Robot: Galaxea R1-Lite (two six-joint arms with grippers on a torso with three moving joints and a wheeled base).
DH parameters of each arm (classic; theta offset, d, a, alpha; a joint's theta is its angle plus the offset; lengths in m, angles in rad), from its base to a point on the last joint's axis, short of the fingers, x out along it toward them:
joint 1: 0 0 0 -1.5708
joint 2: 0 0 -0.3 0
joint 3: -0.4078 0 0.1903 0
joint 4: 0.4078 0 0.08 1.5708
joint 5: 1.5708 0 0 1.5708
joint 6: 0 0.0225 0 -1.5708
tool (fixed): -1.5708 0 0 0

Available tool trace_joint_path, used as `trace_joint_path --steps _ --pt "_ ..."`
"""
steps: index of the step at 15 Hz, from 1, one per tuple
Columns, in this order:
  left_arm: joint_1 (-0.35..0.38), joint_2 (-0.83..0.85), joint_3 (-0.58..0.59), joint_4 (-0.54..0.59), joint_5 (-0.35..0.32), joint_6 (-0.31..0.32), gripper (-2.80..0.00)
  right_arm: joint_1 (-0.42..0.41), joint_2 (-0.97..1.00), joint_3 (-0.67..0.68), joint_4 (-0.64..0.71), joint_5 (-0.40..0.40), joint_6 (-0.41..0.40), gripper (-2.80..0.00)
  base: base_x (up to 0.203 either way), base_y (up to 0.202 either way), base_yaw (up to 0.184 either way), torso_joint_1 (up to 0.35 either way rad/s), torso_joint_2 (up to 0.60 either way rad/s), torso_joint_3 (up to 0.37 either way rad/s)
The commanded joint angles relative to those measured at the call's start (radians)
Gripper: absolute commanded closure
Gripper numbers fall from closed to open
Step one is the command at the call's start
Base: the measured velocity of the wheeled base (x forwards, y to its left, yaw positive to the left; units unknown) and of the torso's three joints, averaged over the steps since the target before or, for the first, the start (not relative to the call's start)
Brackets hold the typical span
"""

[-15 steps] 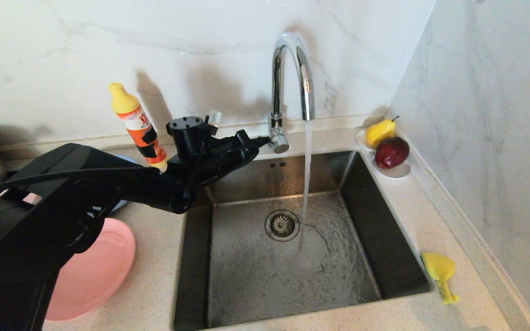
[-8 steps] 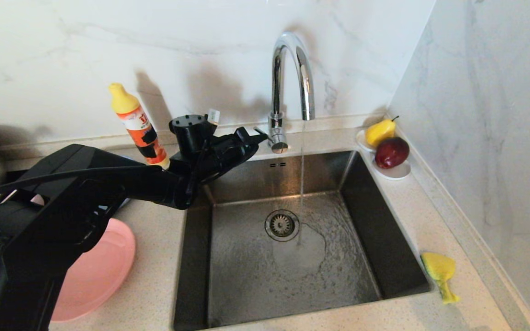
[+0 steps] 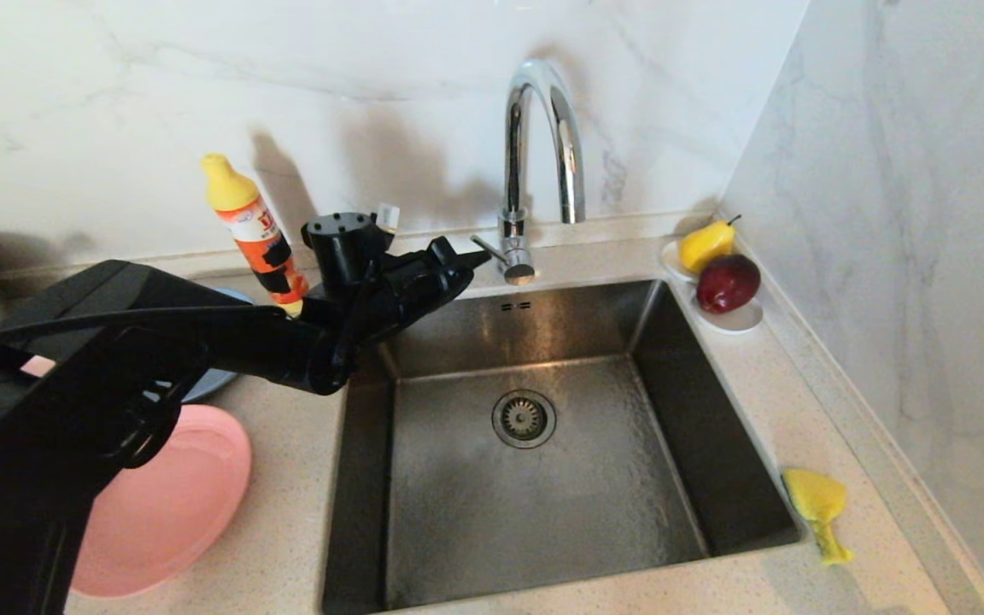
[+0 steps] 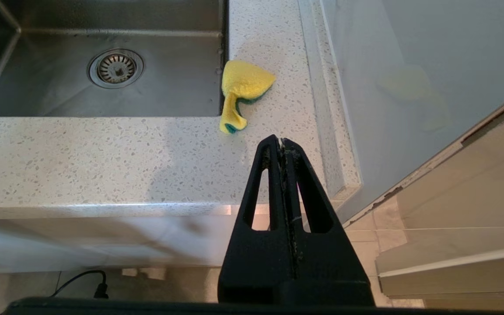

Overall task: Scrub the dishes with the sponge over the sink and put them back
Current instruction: Turn off the faucet, then place the plate on the plate

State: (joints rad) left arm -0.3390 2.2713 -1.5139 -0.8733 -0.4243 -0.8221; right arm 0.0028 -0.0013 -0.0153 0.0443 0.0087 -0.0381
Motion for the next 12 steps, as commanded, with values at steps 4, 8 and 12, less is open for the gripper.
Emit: trace_joint_path --steps 4,8,12 --pt "-0.002 -0.331 0.290 -0.059 0.001 0.046 0.00 0.000 -0.002 0.000 0.000 0.001 0.000 0.00 0.000 0.000 0.000 0.000 0.00 0.000" --pt "-0.001 -0.650 0.484 0.057 0.117 0.221 0.00 0.000 -0.002 0.000 0.000 0.001 -0.002 0.00 0.000 0.000 0.000 0.000 0.00 0.000" --pt "-0.001 -0.871 0.571 0.314 0.575 0.426 0.00 0.000 -0.002 0.000 0.000 0.001 0.000 0.00 0.000 0.000 0.000 0.000 0.00 0.000"
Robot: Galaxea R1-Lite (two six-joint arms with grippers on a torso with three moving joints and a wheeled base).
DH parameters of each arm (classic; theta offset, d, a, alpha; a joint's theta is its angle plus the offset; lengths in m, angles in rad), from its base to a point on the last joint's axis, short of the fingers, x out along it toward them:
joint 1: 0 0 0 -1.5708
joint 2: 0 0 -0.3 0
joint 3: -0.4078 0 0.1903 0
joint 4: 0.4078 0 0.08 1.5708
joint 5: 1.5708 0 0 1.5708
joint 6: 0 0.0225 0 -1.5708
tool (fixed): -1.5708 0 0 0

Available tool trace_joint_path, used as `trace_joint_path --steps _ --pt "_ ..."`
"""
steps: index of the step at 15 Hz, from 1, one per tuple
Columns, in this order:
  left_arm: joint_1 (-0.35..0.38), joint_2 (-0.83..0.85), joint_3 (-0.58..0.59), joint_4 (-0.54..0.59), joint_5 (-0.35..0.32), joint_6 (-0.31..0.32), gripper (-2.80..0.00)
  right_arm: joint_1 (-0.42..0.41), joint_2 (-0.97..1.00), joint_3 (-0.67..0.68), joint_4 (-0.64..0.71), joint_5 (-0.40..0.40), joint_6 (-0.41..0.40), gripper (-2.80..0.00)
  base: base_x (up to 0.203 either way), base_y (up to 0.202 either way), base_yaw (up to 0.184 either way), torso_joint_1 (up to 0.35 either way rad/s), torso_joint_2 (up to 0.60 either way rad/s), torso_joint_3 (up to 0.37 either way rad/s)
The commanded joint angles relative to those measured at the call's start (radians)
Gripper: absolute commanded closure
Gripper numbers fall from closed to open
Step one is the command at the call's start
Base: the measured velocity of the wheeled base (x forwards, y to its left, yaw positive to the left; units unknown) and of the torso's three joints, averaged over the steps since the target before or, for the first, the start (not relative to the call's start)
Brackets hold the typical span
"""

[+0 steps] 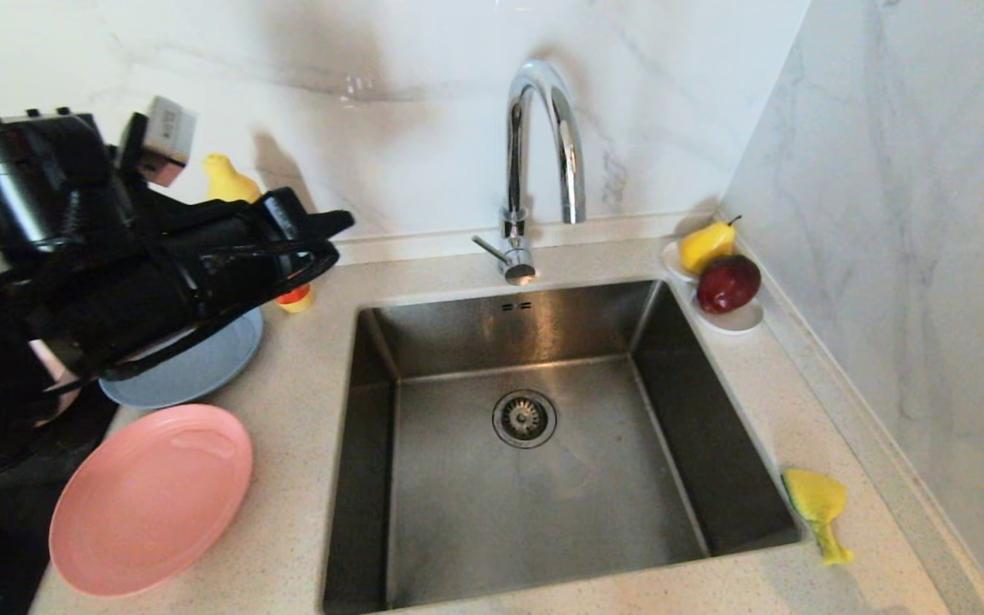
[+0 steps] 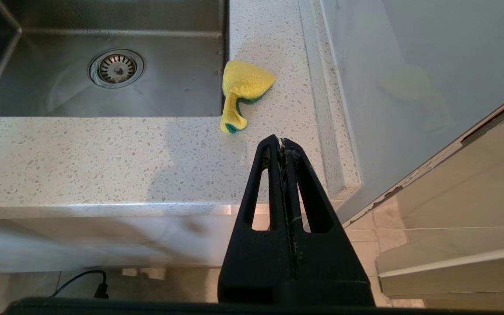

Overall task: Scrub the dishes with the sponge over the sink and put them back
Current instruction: Place the plate on the plate

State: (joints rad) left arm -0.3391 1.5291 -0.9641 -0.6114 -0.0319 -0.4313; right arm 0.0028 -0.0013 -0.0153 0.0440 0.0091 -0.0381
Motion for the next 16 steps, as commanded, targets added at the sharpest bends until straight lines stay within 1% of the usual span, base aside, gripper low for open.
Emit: trace_joint_path --steps 1,3,4,5,6,7,8,9,11,12,13,14,15,16 --pt "-0.001 -0.155 0.023 0.102 0.304 0.065 0.00 0.000 -0.002 0.000 0.000 0.000 -0.001 0.00 0.000 0.000 0.000 0.000 0.00 0.000" --pt "-0.001 -0.224 0.022 0.183 0.530 0.125 0.00 0.000 -0.002 0.000 0.000 0.000 -0.002 0.00 0.000 0.000 0.000 0.000 0.00 0.000" --pt "-0.001 -0.267 0.021 0.229 0.621 0.174 0.00 0.000 -0.002 0.000 0.000 0.000 0.000 0.00 0.000 0.000 0.000 0.000 0.00 0.000" --pt "0.001 -0.299 0.011 0.280 0.727 0.229 0.00 0.000 0.000 0.000 0.000 0.000 0.000 0.00 0.000 0.000 0.000 0.000 0.00 0.000" --pt "0.003 -0.313 0.000 0.317 0.823 0.268 0.00 0.000 -0.002 0.000 0.000 0.000 -0.002 0.00 0.000 0.000 0.000 0.000 0.00 0.000" --pt "0.016 -0.313 -0.027 0.334 0.901 0.301 0.00 0.000 -0.002 0.000 0.000 0.000 0.000 0.00 0.000 0.000 0.000 0.000 0.00 0.000" --pt "0.059 -0.302 -0.054 0.336 0.916 0.315 0.00 0.000 0.000 0.000 0.000 0.000 0.000 0.00 0.000 0.000 0.000 0.000 0.00 0.000" --pt "0.127 -0.275 -0.092 0.337 0.921 0.325 0.00 0.000 -0.002 0.000 0.000 0.000 -0.002 0.00 0.000 0.000 0.000 0.000 0.00 0.000" --pt "0.282 -0.211 -0.169 0.339 0.925 0.348 0.00 0.000 -0.002 0.000 0.000 0.000 0.000 0.00 0.000 0.000 0.000 0.000 0.00 0.000" --pt "0.355 -0.178 -0.197 0.338 0.925 0.374 0.00 0.000 -0.002 0.000 0.000 0.000 0.000 0.00 0.000 0.000 0.000 0.000 0.00 0.000" --pt "0.405 -0.147 -0.213 0.337 0.924 0.408 0.00 0.000 -0.002 0.000 0.000 0.000 0.000 0.00 0.000 0.000 0.000 0.000 0.00 0.000" --pt "0.436 -0.115 -0.222 0.336 0.923 0.429 0.00 0.000 -0.002 0.000 0.000 0.000 0.000 0.00 0.000 0.000 0.000 0.000 0.00 0.000" --pt "0.459 -0.083 -0.229 0.337 0.920 0.437 0.00 0.000 0.000 0.000 0.000 0.000 -0.002 0.00 0.000 0.000 0.000 0.000 0.00 0.000" --pt "0.481 -0.040 -0.241 0.339 0.899 0.439 0.00 0.000 -0.002 0.000 0.000 0.000 -0.001 0.00 0.000 0.000 0.000 0.000 0.00 0.000"
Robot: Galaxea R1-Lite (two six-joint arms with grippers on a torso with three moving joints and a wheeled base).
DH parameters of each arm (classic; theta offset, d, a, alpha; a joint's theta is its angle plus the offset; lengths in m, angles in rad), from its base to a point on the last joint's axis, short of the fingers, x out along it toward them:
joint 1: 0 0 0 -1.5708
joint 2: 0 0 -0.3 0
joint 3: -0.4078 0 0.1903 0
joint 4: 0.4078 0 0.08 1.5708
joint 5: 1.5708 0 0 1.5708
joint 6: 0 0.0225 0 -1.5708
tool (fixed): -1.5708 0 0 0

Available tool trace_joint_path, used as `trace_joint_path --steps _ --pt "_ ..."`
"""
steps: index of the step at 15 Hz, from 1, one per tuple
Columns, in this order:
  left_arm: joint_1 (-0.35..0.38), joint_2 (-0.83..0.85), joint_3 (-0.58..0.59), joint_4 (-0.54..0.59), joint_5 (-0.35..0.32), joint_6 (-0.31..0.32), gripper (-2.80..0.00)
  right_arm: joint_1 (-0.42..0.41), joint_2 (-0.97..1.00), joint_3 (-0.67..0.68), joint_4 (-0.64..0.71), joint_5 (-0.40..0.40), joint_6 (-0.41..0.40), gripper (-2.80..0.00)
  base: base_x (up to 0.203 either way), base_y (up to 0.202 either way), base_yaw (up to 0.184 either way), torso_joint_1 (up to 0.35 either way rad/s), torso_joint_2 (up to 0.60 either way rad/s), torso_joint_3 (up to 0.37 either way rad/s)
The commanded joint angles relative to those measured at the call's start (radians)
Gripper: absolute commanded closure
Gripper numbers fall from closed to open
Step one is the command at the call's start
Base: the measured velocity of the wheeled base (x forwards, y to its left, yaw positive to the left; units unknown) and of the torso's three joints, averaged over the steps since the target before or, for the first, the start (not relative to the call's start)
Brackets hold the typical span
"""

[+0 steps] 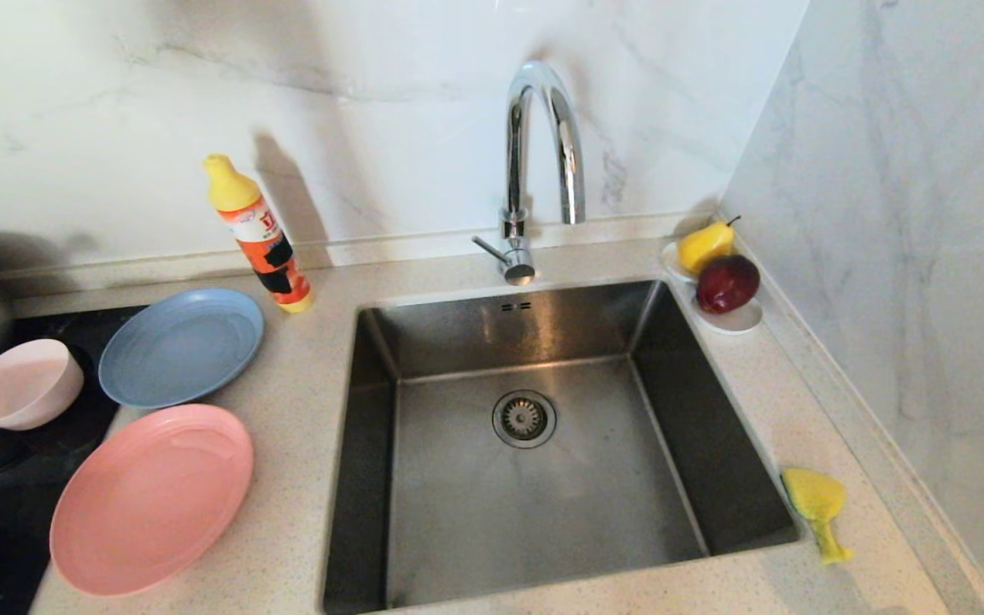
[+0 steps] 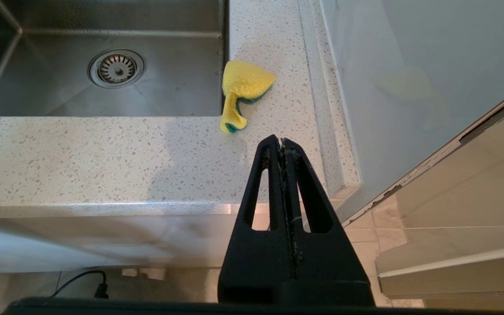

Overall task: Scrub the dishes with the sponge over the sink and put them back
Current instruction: Place the plate on the plate

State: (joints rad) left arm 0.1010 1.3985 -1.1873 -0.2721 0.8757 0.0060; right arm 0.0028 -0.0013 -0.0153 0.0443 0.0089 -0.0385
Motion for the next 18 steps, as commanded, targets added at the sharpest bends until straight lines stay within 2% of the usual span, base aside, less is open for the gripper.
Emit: trace_joint_path --steps 1,4,9,10,12,14,18 --pt "0.064 0.126 -0.034 0.012 -0.047 0.002 0.00 0.000 -0.002 0.000 0.000 0.000 0.000 0.00 0.000 0.000 0.000 0.000 0.00 0.000" --pt "0.091 0.207 -0.054 0.139 -0.198 -0.036 0.00 0.000 -0.001 0.000 0.000 0.000 0.000 0.00 0.000 0.000 0.000 0.000 0.00 0.000" --pt "0.117 0.289 -0.194 0.428 -0.515 -0.199 0.00 0.000 -0.002 0.000 0.000 0.000 0.000 0.00 0.000 0.000 0.000 0.000 0.00 0.000" --pt "0.130 0.314 -0.211 0.454 -0.549 -0.223 0.00 0.000 0.000 0.000 0.000 0.000 0.000 0.00 0.000 0.000 0.000 0.000 0.00 0.000" --pt "0.165 0.374 -0.221 0.461 -0.571 -0.268 0.00 0.000 -0.002 0.000 0.000 0.000 0.000 0.00 0.000 0.000 0.000 0.000 0.00 0.000" --pt "0.191 0.422 -0.235 0.462 -0.636 -0.304 0.00 0.000 -0.002 0.000 0.000 0.000 -0.001 0.00 0.000 0.000 0.000 0.000 0.00 0.000" --pt "0.204 0.519 -0.283 0.474 -0.674 -0.370 0.00 0.000 -0.002 0.000 0.000 0.000 0.000 0.00 0.000 0.000 0.000 0.000 0.00 0.000"
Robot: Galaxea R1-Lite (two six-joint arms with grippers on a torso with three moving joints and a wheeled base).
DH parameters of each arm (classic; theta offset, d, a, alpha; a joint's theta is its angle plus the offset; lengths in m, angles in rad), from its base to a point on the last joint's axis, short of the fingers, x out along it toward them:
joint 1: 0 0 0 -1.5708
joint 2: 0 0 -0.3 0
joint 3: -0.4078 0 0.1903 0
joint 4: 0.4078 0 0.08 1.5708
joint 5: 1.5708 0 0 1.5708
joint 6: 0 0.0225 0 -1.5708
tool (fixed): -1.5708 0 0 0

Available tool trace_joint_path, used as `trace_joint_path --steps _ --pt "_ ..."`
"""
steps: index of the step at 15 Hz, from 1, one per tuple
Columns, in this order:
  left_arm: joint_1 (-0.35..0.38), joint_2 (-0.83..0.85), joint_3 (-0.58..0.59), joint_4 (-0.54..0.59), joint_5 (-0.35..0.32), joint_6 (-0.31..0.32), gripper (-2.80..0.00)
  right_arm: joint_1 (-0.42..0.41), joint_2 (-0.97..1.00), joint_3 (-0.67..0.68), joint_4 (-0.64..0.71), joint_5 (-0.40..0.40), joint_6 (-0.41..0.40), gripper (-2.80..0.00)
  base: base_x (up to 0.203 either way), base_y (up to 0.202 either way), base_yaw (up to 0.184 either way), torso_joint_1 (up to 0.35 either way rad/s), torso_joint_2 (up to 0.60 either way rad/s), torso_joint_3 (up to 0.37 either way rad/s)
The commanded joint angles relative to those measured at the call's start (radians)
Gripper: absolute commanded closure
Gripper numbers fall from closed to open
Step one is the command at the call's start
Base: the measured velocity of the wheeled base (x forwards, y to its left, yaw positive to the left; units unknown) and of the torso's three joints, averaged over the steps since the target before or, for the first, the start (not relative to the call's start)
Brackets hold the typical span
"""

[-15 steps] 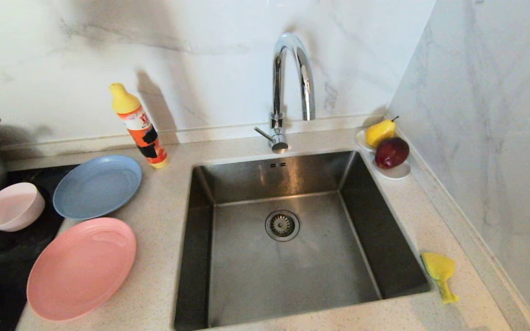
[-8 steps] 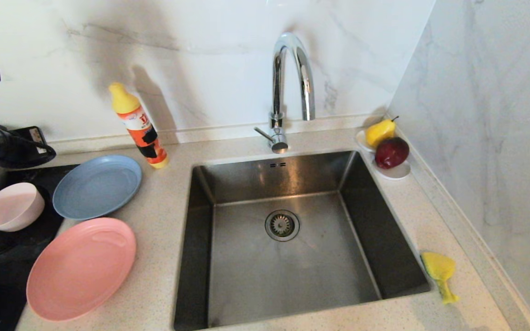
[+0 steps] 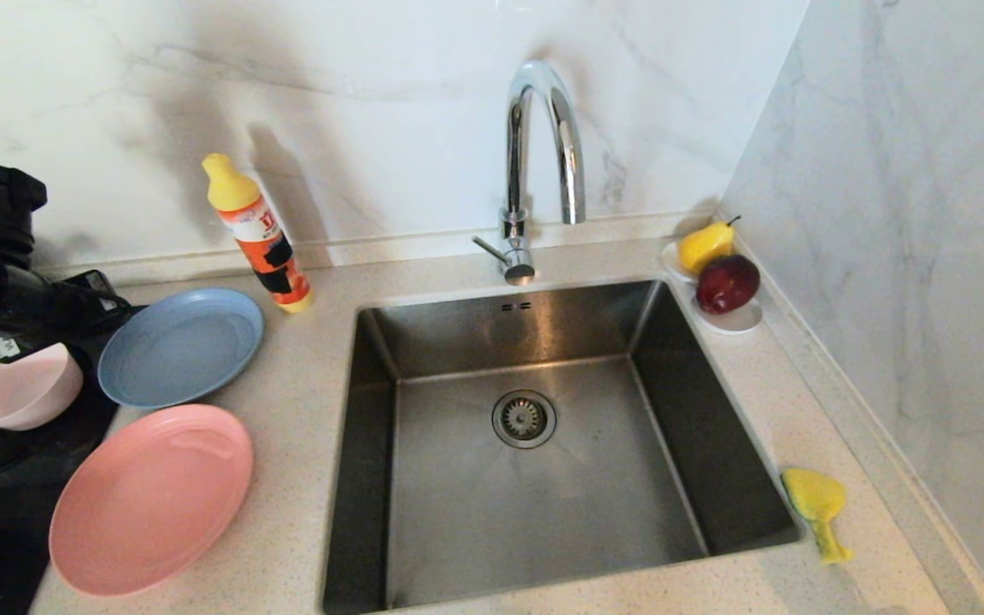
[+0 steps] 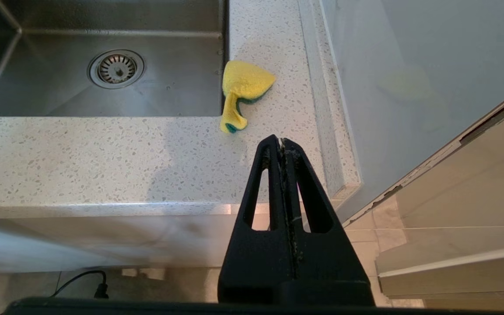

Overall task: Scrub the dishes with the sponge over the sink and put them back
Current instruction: Place the plate on the plate

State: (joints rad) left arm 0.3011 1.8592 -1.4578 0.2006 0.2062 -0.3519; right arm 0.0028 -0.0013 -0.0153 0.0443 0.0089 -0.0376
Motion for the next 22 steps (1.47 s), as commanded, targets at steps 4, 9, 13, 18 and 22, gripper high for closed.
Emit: trace_joint_path --steps 4,9,13,18,22 --pt "0.005 0.118 -0.086 0.043 -0.030 -0.082 -2.80 0.000 -0.002 0.000 0.000 0.000 -0.001 0.00 0.000 0.000 0.000 0.000 0.00 0.000" --pt "0.007 0.151 -0.119 0.056 -0.092 -0.163 -2.80 0.000 0.000 0.000 0.000 0.000 -0.001 0.00 0.000 0.000 0.000 0.000 0.00 0.000" --pt "0.012 0.205 -0.156 0.057 -0.098 -0.220 -2.80 0.000 -0.002 0.000 0.000 0.000 -0.002 0.00 0.000 0.000 0.000 0.000 0.00 0.000" --pt "0.033 0.219 -0.167 0.067 -0.159 -0.245 -2.80 0.000 -0.002 0.000 0.000 0.000 -0.001 0.00 0.000 0.000 0.000 0.000 0.00 0.000" --pt "0.042 0.250 -0.215 0.070 -0.207 -0.254 -2.80 0.000 -0.002 0.000 0.000 0.000 -0.001 0.00 0.000 0.000 0.000 0.000 0.00 0.000"
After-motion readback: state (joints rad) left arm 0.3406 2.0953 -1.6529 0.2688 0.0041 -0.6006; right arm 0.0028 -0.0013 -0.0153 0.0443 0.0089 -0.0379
